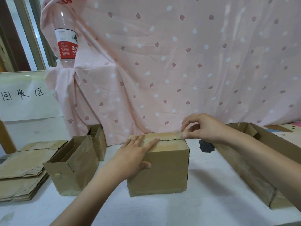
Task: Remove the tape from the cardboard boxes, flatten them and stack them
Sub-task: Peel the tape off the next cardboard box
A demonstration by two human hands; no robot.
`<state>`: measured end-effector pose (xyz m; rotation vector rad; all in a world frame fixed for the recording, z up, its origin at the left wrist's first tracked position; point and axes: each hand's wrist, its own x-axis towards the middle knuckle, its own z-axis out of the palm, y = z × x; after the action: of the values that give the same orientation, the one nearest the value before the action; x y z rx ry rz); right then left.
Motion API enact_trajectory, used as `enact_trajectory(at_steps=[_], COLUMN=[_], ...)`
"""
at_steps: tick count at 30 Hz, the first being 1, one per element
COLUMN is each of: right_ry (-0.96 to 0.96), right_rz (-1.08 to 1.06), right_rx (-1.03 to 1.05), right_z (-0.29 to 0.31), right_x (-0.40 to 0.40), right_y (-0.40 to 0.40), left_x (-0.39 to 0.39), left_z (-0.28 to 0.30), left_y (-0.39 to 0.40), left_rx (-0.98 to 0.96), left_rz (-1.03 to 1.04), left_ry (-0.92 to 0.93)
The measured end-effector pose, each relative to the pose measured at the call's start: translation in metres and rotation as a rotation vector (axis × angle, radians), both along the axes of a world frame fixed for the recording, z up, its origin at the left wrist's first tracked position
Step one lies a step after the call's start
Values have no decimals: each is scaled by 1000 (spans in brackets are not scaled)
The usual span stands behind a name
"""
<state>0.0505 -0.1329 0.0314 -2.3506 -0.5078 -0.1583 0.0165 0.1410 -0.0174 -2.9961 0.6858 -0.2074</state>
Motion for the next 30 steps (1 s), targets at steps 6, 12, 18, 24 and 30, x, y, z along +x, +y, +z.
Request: enact_trajectory(at_steps=[6, 12, 18, 24, 30], right_ry=[-77, -109, -73, -27, 14], right_rz=[-1, -88, -23, -94, -30], right_rx=[-50, -93, -9, 4, 35], right_z=[-2, -5, -10, -8, -9], right_x=[-3, -2, -3, -8, -7], right_y=[2, 7, 10, -1, -6], left_x=[-4, -6, -6, -4, -6], left_z=[6, 3, -2, -5, -7], left_y=[-1, -8, -25, -28, -29], left_rx=[12, 50, 11, 40, 63], left_rz=[6, 45, 2, 41, 53], left_ry=[28, 20, -38, -55, -77])
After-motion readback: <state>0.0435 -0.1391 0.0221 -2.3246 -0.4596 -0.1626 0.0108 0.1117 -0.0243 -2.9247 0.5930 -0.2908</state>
